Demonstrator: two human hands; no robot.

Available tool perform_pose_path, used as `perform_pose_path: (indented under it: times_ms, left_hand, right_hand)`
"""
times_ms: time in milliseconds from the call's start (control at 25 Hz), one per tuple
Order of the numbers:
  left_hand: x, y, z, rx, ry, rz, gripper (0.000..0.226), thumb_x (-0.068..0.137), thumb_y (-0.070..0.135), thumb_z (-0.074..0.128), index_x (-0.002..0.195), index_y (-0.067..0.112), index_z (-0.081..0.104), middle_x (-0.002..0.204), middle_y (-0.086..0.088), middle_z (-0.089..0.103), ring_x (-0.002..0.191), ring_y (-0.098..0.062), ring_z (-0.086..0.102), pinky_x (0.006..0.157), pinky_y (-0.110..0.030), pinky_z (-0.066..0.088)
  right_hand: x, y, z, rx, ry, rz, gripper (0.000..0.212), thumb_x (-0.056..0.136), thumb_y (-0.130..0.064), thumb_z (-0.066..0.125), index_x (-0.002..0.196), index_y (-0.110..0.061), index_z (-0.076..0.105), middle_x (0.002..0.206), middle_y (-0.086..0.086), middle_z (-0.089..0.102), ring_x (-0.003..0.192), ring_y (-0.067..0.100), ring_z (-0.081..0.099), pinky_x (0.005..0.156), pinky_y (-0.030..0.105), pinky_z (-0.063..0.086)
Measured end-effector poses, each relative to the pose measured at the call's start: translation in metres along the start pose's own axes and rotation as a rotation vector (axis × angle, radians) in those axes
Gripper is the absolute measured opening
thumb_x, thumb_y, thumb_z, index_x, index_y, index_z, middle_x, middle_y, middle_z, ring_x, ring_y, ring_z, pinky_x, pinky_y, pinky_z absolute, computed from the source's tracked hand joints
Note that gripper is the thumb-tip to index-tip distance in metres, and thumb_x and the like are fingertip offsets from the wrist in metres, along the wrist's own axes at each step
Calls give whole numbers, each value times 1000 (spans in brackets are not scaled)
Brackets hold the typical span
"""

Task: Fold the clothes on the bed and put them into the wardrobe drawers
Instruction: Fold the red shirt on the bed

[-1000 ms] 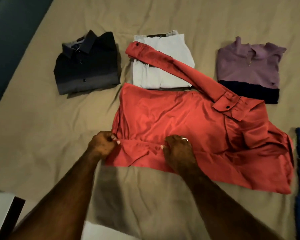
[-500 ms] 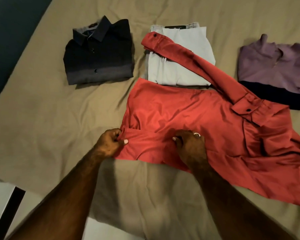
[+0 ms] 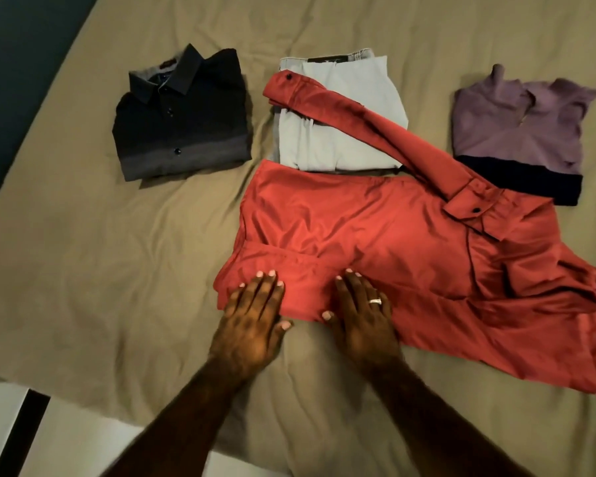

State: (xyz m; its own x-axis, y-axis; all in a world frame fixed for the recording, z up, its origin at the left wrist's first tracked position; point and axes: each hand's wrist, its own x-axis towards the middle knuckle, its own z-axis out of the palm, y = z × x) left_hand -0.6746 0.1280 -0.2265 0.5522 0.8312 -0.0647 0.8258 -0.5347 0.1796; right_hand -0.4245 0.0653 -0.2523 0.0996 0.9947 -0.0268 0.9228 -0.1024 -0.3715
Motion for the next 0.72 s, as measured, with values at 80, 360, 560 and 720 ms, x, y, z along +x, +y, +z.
perform_pose_path:
  times_ms: [80,360,560,720]
  left_hand:
    - [-5,-6,14,41,-115,-23,74,105,55,41,163,9,34,173,-10,24,161,-28,21,127,-56,20]
    - [9,23,3,217,-22,-260,60,97,53,46,117,3,73,126,-24,67,121,-43,59,110,-61,35]
    - [116,150,-2,-302,-26,-74,40,96,49,48,101,17,72,95,-11,73,90,-37,69,78,-44,57]
    - [180,262,-5,-485,-137,-2,30,89,41,58,102,17,70,93,-7,74,88,-34,71,75,-42,57]
  right_hand:
    - [-8,18,1,-32,-66,-38,78,103,-62,45,160,-10,40,171,12,29,159,27,26,125,51,24]
    - [-63,114,-53,-95,81,278,76,104,-57,45,159,-4,40,169,18,29,158,32,27,125,56,23]
    - [-85,174,-97,-38,329,401,37,94,-21,50,122,-5,69,114,22,64,93,46,62,82,53,50]
    - [-95,223,-118,90,332,574,44,87,-25,46,115,-4,71,109,23,67,91,44,61,81,50,50]
